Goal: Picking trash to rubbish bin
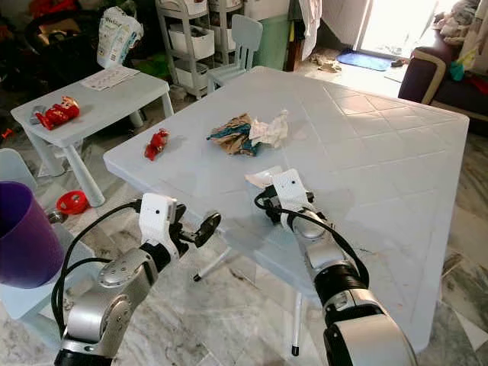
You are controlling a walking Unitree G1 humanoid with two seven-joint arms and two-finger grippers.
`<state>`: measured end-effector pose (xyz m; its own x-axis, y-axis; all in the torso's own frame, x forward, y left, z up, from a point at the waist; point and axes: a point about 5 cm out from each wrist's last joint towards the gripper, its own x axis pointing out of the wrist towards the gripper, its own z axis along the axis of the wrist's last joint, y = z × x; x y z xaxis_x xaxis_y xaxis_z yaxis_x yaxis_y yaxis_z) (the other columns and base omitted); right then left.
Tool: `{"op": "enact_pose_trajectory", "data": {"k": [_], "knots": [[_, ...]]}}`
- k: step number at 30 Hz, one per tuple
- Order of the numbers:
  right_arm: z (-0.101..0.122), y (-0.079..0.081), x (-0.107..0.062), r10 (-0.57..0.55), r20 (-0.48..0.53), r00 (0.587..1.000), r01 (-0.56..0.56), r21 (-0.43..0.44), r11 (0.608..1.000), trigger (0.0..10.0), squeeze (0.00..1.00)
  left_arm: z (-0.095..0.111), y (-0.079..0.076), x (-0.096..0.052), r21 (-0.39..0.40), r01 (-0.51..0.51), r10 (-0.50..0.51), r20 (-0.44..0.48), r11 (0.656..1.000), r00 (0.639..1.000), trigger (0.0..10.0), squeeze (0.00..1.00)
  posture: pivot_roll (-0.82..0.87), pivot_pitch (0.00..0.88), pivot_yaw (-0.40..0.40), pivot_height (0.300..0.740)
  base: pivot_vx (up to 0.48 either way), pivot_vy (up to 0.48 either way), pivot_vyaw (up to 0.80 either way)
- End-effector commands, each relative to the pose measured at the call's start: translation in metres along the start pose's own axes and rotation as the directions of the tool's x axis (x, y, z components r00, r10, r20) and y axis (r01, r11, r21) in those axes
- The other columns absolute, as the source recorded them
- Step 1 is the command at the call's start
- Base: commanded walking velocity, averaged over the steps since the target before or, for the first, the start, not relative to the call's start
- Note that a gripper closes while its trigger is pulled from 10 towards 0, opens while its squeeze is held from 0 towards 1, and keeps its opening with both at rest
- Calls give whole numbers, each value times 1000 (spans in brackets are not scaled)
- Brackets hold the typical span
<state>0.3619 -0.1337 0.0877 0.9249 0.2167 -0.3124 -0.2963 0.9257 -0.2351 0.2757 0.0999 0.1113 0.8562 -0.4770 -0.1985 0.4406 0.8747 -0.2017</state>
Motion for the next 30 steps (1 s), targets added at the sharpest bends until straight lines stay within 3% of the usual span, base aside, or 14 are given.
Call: {"op": "enact_pose_trajectory", "data": {"k": [1, 8, 30], "knots": [[9, 0, 2, 6, 27, 1000, -6, 15, 1000, 0, 0, 4, -5, -2, 7, 46, -46, 8, 999, 999, 10000, 0, 40, 0, -3, 740, 0, 0, 0], [10, 0, 3, 10, 38, 999, -10, 16, 1000, 0, 0, 5, -11, -3, 3, 124, -124, -7, 992, 992, 10000, 0, 38, 0, -1, 740, 0, 0, 0], [16, -1, 3, 2, 83, 997, -4, 16, 1000, 0, 0, 5, -9, 0, 35, 118, -118, -20, 992, 993, 10000, 0, 39, 0, -2, 740, 0, 0, 0]]}}
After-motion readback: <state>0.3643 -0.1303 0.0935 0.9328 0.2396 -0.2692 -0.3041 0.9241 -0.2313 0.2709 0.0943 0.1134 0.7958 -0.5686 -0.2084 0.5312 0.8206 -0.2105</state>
